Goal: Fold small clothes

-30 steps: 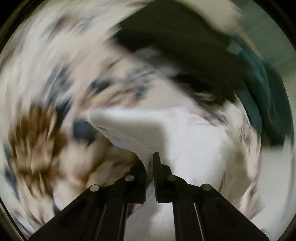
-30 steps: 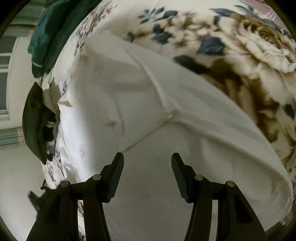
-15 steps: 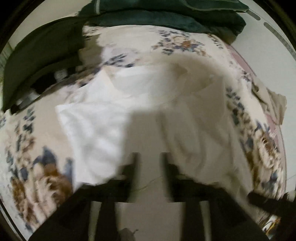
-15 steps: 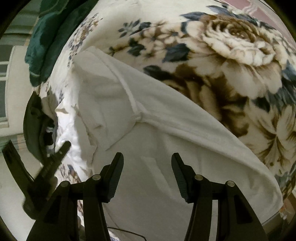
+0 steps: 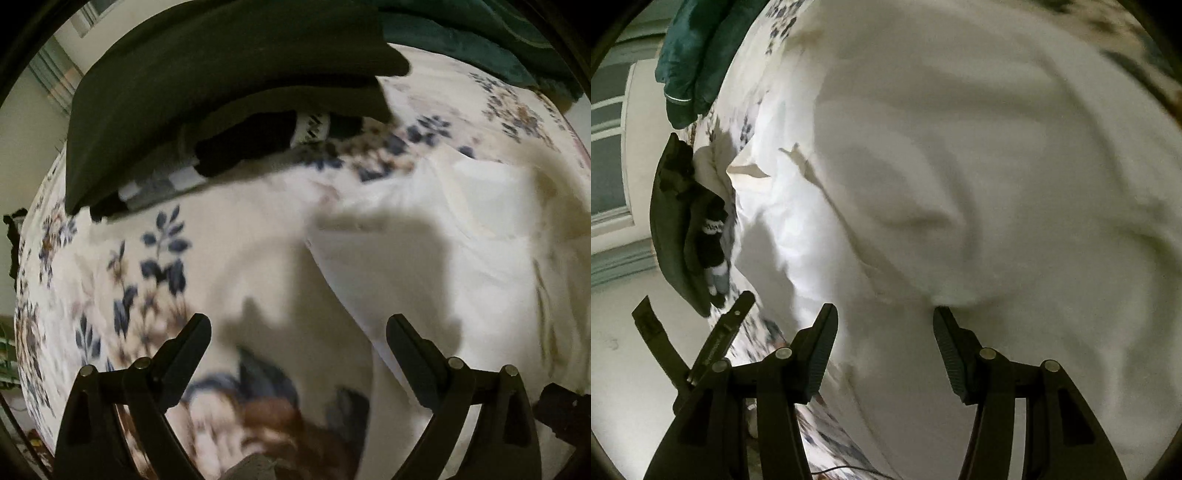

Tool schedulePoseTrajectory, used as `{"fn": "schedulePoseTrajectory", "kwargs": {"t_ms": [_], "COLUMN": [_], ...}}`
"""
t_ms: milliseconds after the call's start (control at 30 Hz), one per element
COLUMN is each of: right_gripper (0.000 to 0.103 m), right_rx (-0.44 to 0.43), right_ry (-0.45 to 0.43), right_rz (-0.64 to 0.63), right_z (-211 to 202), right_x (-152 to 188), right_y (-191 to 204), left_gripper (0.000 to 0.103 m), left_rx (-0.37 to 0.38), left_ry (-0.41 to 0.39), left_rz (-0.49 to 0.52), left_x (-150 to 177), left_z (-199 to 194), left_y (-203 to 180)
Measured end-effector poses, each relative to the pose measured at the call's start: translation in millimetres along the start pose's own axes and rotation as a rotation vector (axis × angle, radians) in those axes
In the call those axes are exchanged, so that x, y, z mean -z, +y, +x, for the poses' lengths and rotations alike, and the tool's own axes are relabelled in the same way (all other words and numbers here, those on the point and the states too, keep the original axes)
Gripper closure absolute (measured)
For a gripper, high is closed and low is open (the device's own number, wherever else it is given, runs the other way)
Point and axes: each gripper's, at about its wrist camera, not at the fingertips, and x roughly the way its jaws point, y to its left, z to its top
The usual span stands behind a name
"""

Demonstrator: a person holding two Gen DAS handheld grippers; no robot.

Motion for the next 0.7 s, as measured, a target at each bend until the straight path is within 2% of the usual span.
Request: {"fn": "schedulePoseTrajectory", "kwargs": {"t_ms": [33, 67, 100, 167, 233, 300, 333, 367, 400, 433, 500, 600, 667, 700], "right_gripper": [0.057, 0.095, 0.099, 0.099, 0.099, 0.099, 0.091, 0.074, 0.064, 0.049, 0.048, 0.048, 0.048, 0.048], "right_rx": [-0.009, 0.005, 0.033, 0.092, 0.153, 0.151, 0.148, 0.146, 0.134, 0.130, 0.135, 0.208, 0.281, 0.305], "right_ry": [-0.024, -0.049, -0.073, -0.134, -0.128, -0.061, -0.041, -0.029, -0.034, -0.045, -0.073, -0.101, -0.107, -0.109], "right_rz": [-0.017, -0.036, -0.050, -0.059, -0.062, -0.058, -0.048, -0.041, -0.032, -0.024, -0.010, -0.010, -0.006, -0.001], "right_z": [2, 1, -2, -14, -19, -19, -24, -35, -52, -68, -111, -181, -226, -247], "right_x": [0, 1, 2, 5, 6, 6, 7, 9, 12, 15, 24, 41, 52, 56], "right_y": [7, 14, 19, 20, 14, 9, 7, 6, 2, -1, -12, -38, -64, -79], "left_gripper": [0.006, 0.006, 0.006, 0.006, 0.006, 0.006, 0.006, 0.006, 0.006, 0.006, 0.006, 0.006, 0.006, 0.006], "left_rx": [-0.008, -0.007, -0.010, -0.032, -0.020, -0.009, -0.003, 0.007, 0.019, 0.025, 0.047, 0.090, 0.144, 0.181], "left_ry": [-0.002, 0.001, 0.004, 0.008, 0.032, 0.037, 0.020, -0.002, -0.026, -0.049, -0.084, -0.089, -0.057, -0.030], "left_rz": [0.004, 0.004, 0.009, 0.023, 0.019, 0.009, 0.010, 0.012, 0.018, 0.023, 0.032, 0.047, 0.057, 0.065], "left_x": [-2, -6, -8, -11, -13, -14, -14, -13, -10, -6, 7, 27, 39, 55], "left_z": [4, 11, 17, 28, 42, 42, 33, 21, 4, -12, -48, -90, -113, -126], "left_y": [1, 0, -1, -1, -1, 0, 1, 2, 2, 1, -2, -15, -39, -54]}}
